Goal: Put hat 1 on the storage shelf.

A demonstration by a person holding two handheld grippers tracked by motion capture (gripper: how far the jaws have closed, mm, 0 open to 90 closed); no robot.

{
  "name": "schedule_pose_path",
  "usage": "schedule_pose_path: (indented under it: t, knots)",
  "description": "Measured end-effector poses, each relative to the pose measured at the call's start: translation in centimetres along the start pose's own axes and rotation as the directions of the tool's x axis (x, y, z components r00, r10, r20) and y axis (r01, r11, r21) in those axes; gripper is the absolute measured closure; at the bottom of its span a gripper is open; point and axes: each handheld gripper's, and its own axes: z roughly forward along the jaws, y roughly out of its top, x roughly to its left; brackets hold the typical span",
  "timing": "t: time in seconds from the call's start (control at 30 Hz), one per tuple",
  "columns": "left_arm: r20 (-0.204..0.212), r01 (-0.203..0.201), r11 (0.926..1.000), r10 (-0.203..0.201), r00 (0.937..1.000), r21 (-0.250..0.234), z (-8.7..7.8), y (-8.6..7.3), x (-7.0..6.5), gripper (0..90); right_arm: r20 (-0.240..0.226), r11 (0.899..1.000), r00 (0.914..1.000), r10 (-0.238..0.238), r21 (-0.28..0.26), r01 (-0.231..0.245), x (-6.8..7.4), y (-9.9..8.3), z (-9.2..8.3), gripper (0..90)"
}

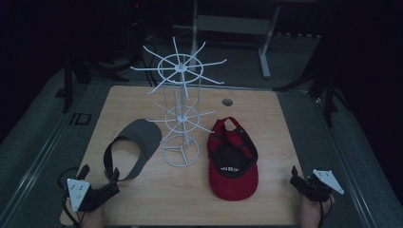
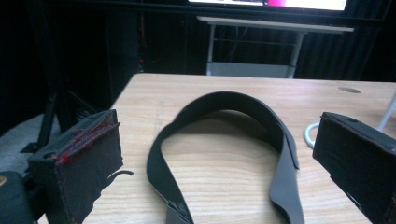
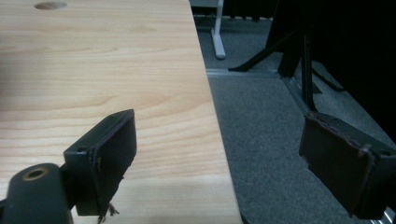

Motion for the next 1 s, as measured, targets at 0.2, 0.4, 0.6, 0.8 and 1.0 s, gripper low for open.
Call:
schedule_pose_path:
  t: [0.2,0.4,0.6,0.8,1.0]
  knots:
    - [0.027,-0.018,0.9996,0.018,0.9995,-0.022,-0.2,0.1,-1.1,1.5,-0.031,1.000,0.9995,0.008,0.014,-0.007,-0.5,0.4,-0.3,13.1]
    - [0.073,0.004,0.9998,-0.003,0.9973,-0.021,-0.2,0.2,-1.9,1.6,-0.182,0.997,0.9823,0.044,0.069,-0.032,0.0,2.4,-0.6,11.5]
    - [0.077,-0.033,0.9994,0.033,0.9965,0.004,-0.3,0.4,-2.6,3.3,-0.218,0.996,0.9758,-0.014,0.080,0.032,1.1,4.5,-0.9,10.2]
    - [0.121,-0.001,0.9990,-0.004,0.9927,0.044,-0.4,0.5,-3.1,2.9,-0.286,0.993,0.9578,-0.026,0.107,0.058,2.2,6.4,-0.9,10.4]
    - [0.154,-0.001,0.9955,-0.014,0.9880,0.095,-0.1,0.6,-3.8,1.9,-0.341,0.986,0.9358,-0.089,0.102,0.130,3.9,8.4,-0.2,10.4]
